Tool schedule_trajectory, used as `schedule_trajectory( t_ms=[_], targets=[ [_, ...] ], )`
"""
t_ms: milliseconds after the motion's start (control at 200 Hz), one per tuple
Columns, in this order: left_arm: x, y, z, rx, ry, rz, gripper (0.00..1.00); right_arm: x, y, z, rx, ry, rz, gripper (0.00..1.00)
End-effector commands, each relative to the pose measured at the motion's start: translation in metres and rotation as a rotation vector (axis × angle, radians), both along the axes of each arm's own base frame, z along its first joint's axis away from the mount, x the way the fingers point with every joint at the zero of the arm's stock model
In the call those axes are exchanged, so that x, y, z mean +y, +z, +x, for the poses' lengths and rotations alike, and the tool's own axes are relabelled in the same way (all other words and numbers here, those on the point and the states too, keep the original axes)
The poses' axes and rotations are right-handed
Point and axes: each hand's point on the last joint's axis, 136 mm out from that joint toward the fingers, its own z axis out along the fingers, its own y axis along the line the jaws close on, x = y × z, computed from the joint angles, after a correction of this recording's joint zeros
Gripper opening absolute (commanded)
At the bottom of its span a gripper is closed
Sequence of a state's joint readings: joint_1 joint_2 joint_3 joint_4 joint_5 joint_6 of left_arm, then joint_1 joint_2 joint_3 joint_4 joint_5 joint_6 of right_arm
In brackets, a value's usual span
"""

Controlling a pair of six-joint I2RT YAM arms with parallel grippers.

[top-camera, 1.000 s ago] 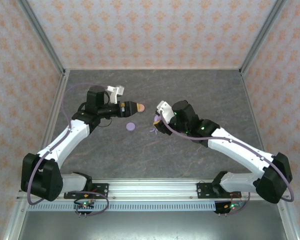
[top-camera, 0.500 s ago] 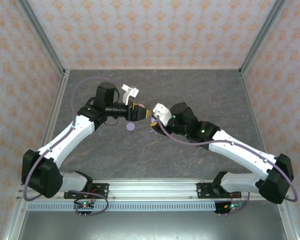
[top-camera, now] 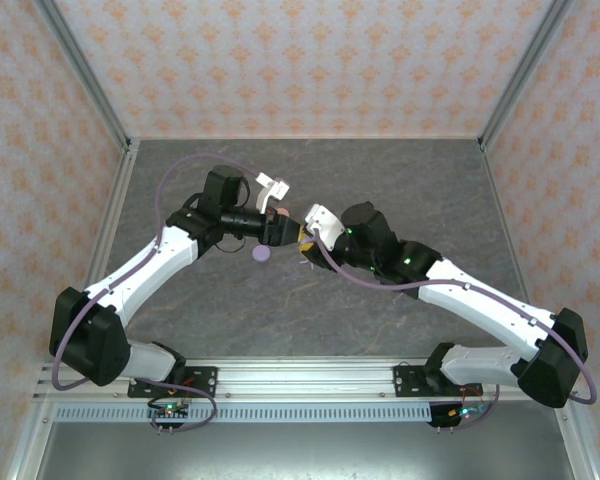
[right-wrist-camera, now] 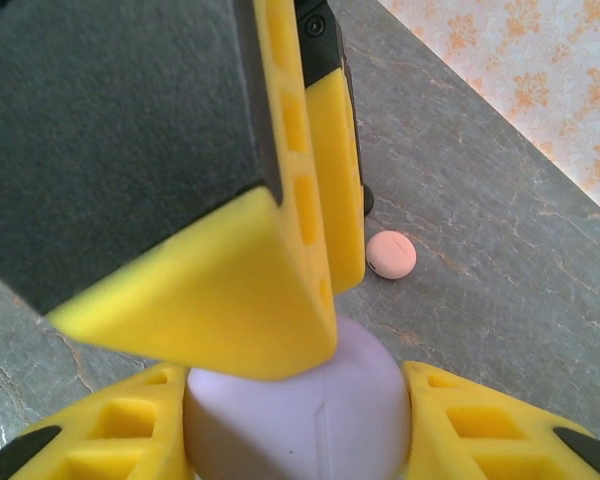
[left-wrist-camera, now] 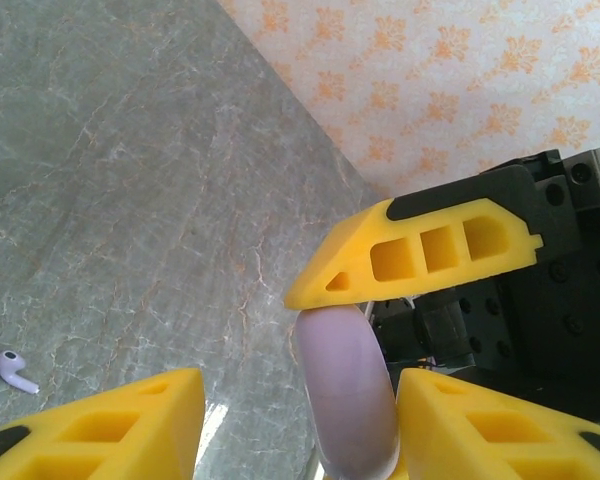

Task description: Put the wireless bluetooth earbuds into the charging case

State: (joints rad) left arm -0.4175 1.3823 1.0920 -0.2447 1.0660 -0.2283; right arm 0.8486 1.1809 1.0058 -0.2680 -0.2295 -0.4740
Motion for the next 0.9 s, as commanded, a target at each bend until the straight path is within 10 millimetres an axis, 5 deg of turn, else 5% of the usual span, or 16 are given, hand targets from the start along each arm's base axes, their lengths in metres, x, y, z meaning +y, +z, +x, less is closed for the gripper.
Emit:
schedule_trajectory(
  t_ms=[0,611,896],
  targets=[
    [-0.004,0.008,-0.007,-0.022,-0.045,-0.006,0.53,0.009,0.032,0.003,-0.071,0.021,0.064,0.39],
    [-0.002,0.007,-0.023,-0.048,-0.119,0.018,0.21,0.016,0.03,0.008,-0.051,0.017,0.069,0.4],
    [0.008,0.024,-0.012,-0.194,-0.003,0.028,0.15,0.007,0.027,0.006,-0.024,-0.023,0.071,0.72]
  ],
)
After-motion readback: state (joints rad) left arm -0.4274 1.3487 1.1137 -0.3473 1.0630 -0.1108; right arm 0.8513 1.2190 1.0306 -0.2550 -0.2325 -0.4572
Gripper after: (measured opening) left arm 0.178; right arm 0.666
